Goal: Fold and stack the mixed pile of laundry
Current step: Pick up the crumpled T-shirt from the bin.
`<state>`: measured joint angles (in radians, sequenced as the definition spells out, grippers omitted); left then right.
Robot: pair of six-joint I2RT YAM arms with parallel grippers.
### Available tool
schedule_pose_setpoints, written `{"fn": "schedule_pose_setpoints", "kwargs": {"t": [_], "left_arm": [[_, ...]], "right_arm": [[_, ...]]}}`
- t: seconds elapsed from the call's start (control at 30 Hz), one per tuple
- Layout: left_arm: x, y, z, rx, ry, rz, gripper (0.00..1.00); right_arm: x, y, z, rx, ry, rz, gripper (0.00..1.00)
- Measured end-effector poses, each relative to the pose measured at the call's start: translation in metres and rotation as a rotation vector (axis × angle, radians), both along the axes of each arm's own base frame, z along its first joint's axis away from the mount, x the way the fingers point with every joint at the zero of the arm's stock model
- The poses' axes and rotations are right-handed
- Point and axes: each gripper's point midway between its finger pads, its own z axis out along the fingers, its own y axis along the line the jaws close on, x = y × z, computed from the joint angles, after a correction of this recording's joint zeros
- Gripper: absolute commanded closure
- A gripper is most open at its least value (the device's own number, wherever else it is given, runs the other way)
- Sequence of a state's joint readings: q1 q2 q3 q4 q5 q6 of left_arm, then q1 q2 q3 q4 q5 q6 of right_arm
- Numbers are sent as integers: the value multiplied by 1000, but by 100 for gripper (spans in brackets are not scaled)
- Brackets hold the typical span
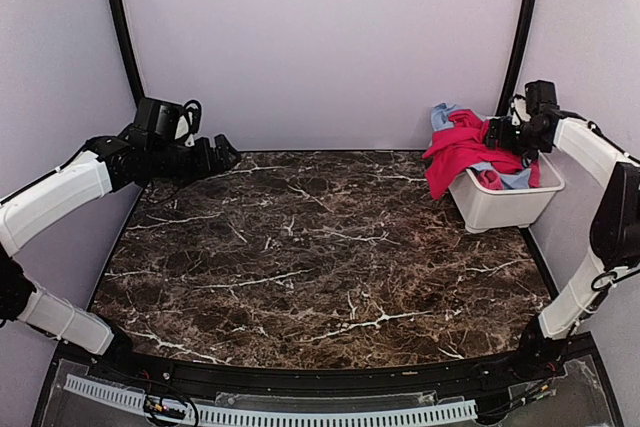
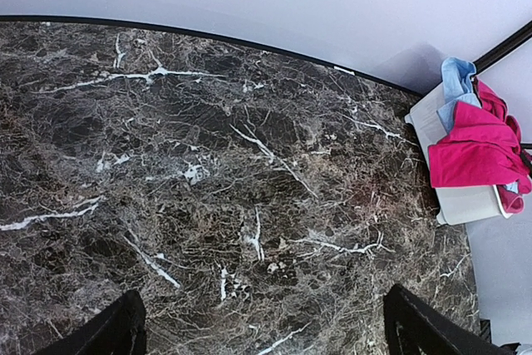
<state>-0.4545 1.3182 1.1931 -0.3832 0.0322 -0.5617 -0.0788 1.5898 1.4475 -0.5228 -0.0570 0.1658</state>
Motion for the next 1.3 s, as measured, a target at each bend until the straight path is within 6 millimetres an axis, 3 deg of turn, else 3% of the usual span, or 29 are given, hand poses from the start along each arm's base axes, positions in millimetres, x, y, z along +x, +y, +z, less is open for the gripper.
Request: {"fn": "schedule_pose_setpoints", "kwargs": {"t": [0.13,0.2,0.27,0.3,0.43,0.67,0.83,1.03,1.3], "left_arm": [[-1,0,-4,-1,11,-3,1],[-1,0,-4,-2,12,-2,1],[-1,0,-4,-1,11,-2,1],[-1,0,-4,-1,11,-2,1],[-1,0,-4,-1,11,-1,1],[-1,1,-4,0,11,8,1],[0,2,-4,-18,19,27,1],[2,11,-5,-22,28,92,1],[4,35,3,-38,21,189,1]], "right_arm": [[3,-4,-19,-6,50,-22,43],[3,-4,-19,-9,50,-20,64],[3,-3,-14,-2,38,-21,92],[2,-2,-9,2,29,-17,100],[-1,3,20,21,-28,4,100],[-16,37,110,73,-216,129,100],[-37,121,182,127,-370,385,100],[-84,221,252,202,-510,700,100],[-153,340,288,309,-559,1076,100]]}}
